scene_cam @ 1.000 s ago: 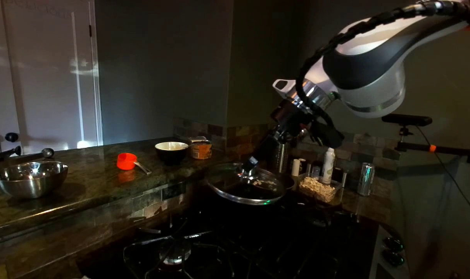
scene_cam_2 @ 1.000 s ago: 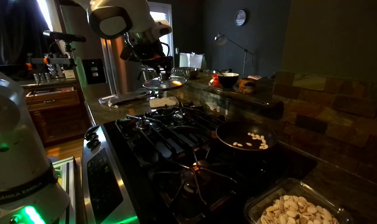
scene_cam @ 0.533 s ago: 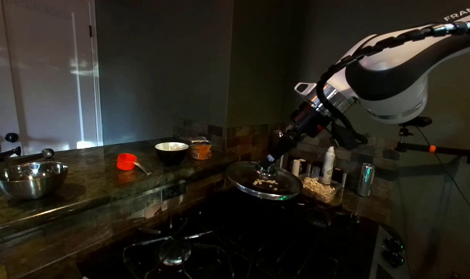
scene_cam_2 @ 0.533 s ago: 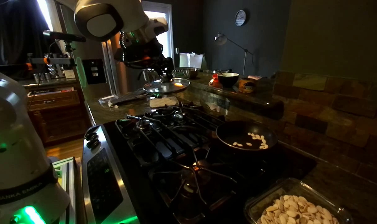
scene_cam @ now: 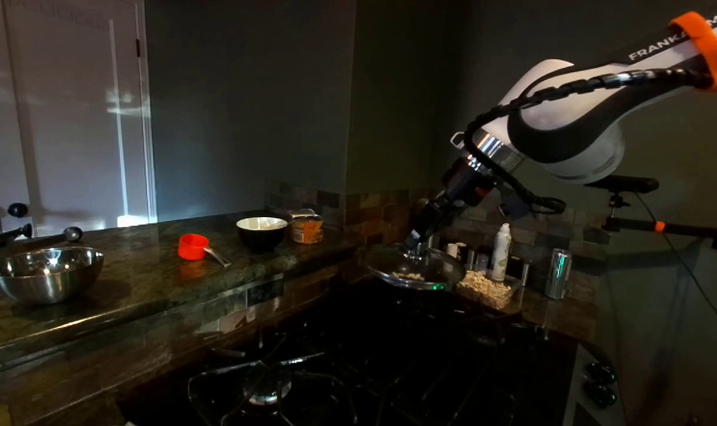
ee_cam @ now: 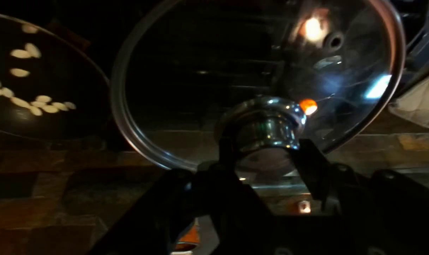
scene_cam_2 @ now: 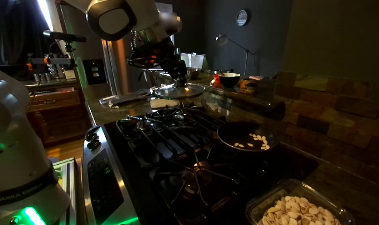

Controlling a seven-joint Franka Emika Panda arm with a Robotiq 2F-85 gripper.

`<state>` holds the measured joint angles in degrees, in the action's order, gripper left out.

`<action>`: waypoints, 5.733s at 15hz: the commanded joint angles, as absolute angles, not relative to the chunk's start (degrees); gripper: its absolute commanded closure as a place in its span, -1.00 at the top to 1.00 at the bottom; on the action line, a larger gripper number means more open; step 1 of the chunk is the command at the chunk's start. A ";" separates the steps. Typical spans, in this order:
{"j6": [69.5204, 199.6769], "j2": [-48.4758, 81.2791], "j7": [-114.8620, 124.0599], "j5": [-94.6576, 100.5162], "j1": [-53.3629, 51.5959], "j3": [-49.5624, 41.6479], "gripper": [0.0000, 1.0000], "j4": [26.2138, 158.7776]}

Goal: Put the lid on the pan

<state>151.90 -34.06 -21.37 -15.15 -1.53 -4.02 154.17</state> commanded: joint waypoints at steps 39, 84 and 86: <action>167.23 -2.21 5.93 -6.63 9.05 -9.52 -0.53 135.26; 164.23 4.84 8.03 -7.51 10.26 -9.79 0.75 129.14; 163.10 1.36 8.19 -6.99 10.24 -10.10 0.98 130.64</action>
